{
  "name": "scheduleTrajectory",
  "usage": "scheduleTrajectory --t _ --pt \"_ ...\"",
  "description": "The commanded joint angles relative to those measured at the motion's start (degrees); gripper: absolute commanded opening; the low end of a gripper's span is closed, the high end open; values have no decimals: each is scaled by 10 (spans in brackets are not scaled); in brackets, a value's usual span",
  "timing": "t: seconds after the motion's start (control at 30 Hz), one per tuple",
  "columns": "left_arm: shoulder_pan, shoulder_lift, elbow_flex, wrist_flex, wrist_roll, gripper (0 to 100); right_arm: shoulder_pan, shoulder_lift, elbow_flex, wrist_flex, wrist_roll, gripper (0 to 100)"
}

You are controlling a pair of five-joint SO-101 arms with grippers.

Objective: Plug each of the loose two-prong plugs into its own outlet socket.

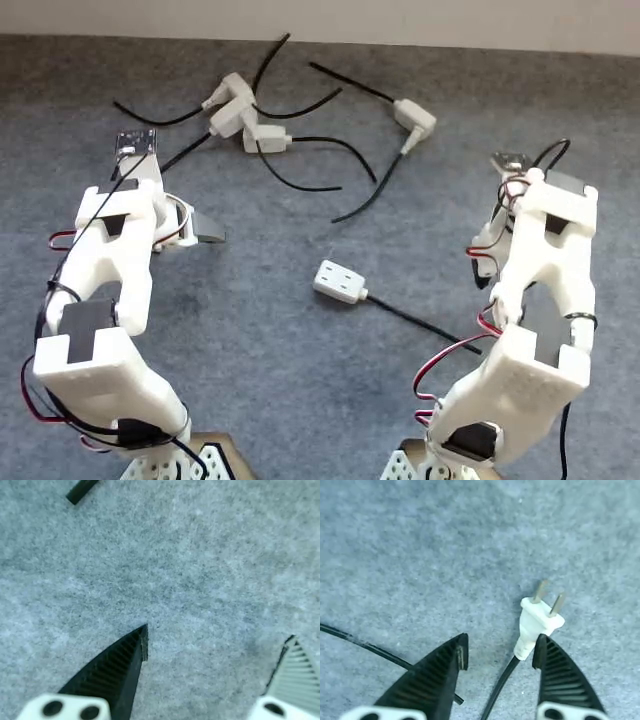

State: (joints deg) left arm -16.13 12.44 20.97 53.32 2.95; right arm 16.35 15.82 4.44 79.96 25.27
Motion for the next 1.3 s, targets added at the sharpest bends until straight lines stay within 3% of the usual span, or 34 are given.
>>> scheduleTrajectory --t 0.0,0.37,0.77,1.27 --pt "8 -26 -5 -6 -1 397 -10 -36 -32 18 -7 209" --pt "8 -26 -5 -6 -1 397 -35 -91 -113 91 -7 209" --pt "8 -26 -3 -6 -1 397 72 26 -96 36 -4 209" --pt "8 -26 -4 -6 -1 397 43 86 -97 36 -7 209"
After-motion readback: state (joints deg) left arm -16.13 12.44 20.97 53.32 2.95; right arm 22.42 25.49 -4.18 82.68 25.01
